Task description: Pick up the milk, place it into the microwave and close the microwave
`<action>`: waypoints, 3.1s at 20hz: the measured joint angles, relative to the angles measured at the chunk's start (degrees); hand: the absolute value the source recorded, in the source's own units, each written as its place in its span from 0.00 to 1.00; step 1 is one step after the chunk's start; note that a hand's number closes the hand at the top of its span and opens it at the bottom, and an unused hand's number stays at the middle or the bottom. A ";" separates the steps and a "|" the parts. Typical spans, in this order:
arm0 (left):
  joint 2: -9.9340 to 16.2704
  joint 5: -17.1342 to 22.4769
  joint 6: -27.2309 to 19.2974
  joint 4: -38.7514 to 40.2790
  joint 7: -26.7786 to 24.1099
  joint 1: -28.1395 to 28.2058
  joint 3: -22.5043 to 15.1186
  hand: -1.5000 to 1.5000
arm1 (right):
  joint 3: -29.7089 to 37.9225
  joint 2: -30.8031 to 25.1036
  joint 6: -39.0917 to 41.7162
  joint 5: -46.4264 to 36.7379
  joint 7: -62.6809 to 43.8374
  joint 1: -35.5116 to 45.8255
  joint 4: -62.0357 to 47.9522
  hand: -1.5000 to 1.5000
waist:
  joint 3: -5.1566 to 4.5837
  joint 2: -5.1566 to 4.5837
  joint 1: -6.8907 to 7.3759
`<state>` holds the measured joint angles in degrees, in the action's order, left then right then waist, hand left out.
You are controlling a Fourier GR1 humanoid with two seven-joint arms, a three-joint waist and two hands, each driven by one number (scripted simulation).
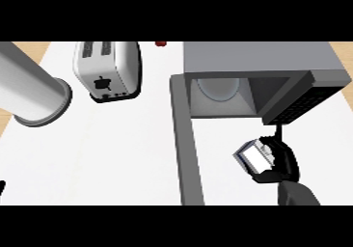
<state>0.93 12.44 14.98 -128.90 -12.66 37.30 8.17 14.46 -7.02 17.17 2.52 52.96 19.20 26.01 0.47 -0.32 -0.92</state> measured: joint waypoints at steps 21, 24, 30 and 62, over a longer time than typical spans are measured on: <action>0.62 4.95 4.44 1.71 -2.43 2.69 5.61 0.00 | -24.35 6.88 -15.15 7.46 -32.58 -18.69 59.05 1.00 | -0.55 0.76 0.45; 1.41 7.54 5.83 2.66 -1.89 2.31 8.37 0.00 | -26.41 6.87 -19.29 6.81 -35.12 -17.25 62.06 1.00 | -0.53 0.59 0.90; 1.78 7.81 7.51 5.40 -2.53 1.03 10.70 0.00 | -28.16 6.83 -30.02 4.39 -39.63 -9.33 61.11 1.00 | -0.48 0.42 1.37; 3.74 8.78 12.42 12.48 0.29 -7.77 17.05 0.00 | -8.83 2.71 -37.87 -0.36 -8.90 31.02 -6.31 1.00 | -0.38 -0.45 3.16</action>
<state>4.66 21.22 27.40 -116.42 -12.37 29.52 25.22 5.63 -4.32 -20.71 2.16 44.06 50.22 19.69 0.09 -0.78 2.24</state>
